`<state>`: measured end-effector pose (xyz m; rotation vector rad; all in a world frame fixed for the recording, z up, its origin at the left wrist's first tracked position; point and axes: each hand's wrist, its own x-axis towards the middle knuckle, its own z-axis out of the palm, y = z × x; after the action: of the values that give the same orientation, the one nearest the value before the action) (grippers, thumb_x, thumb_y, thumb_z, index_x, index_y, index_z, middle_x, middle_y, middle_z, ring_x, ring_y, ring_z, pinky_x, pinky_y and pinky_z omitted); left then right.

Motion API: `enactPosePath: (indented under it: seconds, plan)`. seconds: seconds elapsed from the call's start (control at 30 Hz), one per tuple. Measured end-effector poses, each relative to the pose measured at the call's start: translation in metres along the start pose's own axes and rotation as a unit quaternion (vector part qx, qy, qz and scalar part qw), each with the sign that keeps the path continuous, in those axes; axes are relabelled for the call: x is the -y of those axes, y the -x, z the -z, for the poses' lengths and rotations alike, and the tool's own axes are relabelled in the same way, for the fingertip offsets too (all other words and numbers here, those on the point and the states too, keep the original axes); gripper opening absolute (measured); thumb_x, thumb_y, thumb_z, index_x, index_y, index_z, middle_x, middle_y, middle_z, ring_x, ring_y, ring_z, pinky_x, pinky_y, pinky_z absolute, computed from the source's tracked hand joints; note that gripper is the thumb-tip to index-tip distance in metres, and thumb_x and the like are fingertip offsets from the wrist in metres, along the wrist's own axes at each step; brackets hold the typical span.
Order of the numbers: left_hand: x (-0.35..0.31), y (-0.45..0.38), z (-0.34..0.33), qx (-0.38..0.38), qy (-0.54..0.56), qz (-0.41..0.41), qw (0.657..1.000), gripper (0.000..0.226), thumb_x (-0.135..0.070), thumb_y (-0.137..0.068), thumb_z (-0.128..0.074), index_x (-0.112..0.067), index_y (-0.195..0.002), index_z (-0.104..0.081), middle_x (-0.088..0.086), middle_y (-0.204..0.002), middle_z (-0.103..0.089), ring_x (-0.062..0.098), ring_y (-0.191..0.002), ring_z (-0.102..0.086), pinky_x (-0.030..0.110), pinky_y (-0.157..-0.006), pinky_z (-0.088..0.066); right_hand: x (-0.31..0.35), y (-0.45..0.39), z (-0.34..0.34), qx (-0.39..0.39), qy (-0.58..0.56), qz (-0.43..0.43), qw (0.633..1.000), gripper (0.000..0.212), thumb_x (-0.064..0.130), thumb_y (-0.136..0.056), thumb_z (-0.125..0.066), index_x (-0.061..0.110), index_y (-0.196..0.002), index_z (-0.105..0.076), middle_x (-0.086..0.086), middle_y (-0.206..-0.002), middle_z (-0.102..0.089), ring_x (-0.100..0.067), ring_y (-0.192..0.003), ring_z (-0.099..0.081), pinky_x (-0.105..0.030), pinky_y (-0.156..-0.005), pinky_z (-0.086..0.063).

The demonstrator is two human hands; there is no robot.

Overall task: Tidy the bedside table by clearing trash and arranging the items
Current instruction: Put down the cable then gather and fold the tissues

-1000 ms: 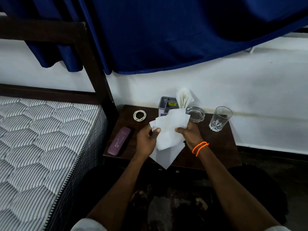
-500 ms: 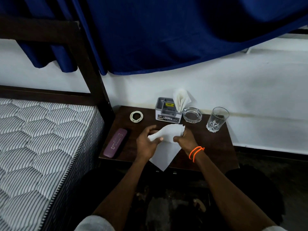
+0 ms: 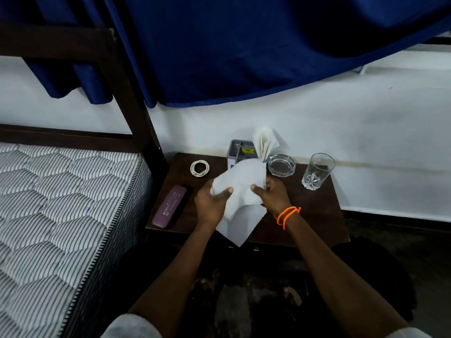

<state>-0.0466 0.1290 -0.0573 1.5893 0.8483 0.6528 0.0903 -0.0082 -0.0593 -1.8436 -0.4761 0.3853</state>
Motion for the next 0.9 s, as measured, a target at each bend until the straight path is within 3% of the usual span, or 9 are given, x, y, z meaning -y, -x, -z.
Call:
enactPosePath:
  seconds: [0.13,0.27,0.33,0.5,0.63,0.8,0.9]
  plan:
    - [0.005,0.003,0.010,0.035,0.043,0.073,0.996,0.037,-0.029,-0.075,-0.089,-0.015,-0.107,-0.077,0.000,-0.102,-0.080,0.017,-0.093,-0.076,0.035,-0.080,-0.062,0.004,0.000,0.005,-0.003,0.004,-0.012,1.000,0.024,0.005,-0.083,-0.076,0.028,-0.078,-0.071,-0.008,-0.092,-0.077,-0.026,-0.086,-0.071,-0.046,-0.080,-0.057]
    - [0.017,0.018,0.016,0.067,0.056,0.218,0.972,0.016,-0.007,-0.083,-0.082,0.000,-0.094,-0.074,0.012,-0.079,-0.072,0.015,-0.046,-0.060,0.026,-0.048,-0.051,-0.014,-0.004,0.005,0.029,0.055,-0.070,0.996,0.018,0.008,-0.075,-0.083,0.021,-0.075,-0.071,-0.011,-0.090,-0.076,-0.028,-0.084,-0.071,-0.049,-0.082,-0.057]
    - [0.023,0.025,0.018,0.069,0.049,0.254,0.964,0.009,-0.003,-0.085,-0.079,-0.002,-0.089,-0.071,0.013,-0.077,-0.070,0.012,-0.038,-0.057,0.024,-0.044,-0.050,-0.017,-0.004,0.002,0.045,0.089,-0.086,0.991,0.019,0.007,-0.072,-0.085,0.017,-0.080,-0.071,-0.010,-0.088,-0.074,-0.023,-0.081,-0.066,-0.043,-0.081,-0.056]
    - [0.030,0.033,0.020,0.074,0.051,0.292,0.952,0.015,0.002,-0.081,-0.080,-0.002,-0.091,-0.071,0.020,-0.098,-0.076,0.026,-0.065,-0.073,0.030,-0.054,-0.059,-0.012,0.001,-0.003,0.060,0.157,-0.115,0.979,0.018,0.010,-0.072,-0.084,0.017,-0.084,-0.073,-0.008,-0.084,-0.070,-0.019,-0.080,-0.063,-0.031,-0.073,-0.048]
    - [0.033,0.035,0.018,0.065,0.028,0.284,0.956,0.017,0.005,-0.076,-0.081,-0.001,-0.088,-0.071,0.022,-0.099,-0.075,0.030,-0.071,-0.075,0.040,-0.064,-0.064,-0.014,0.004,-0.005,0.061,0.181,-0.124,0.974,0.018,0.011,-0.073,-0.085,0.015,-0.083,-0.071,-0.006,-0.082,-0.068,-0.018,-0.080,-0.061,-0.024,-0.071,-0.041]
    - [0.032,0.036,0.016,0.046,-0.018,0.280,0.959,0.025,0.003,-0.073,-0.081,0.006,-0.095,-0.072,0.018,-0.089,-0.074,0.030,-0.064,-0.075,0.049,-0.065,-0.065,-0.019,0.006,-0.007,0.037,0.224,-0.100,0.969,0.028,0.022,-0.071,-0.086,0.015,-0.095,-0.073,-0.004,-0.090,-0.071,-0.018,-0.084,-0.064,-0.024,-0.073,-0.042]
    - [0.029,0.037,0.017,0.042,-0.056,0.271,0.960,0.014,0.001,-0.075,-0.080,0.002,-0.085,-0.070,0.012,-0.074,-0.071,0.031,-0.061,-0.074,0.049,-0.065,-0.065,-0.024,0.005,-0.010,0.062,0.275,-0.090,0.955,0.052,0.037,-0.066,-0.087,0.015,-0.111,-0.070,-0.005,-0.105,-0.071,-0.023,-0.096,-0.066,-0.030,-0.082,-0.049]
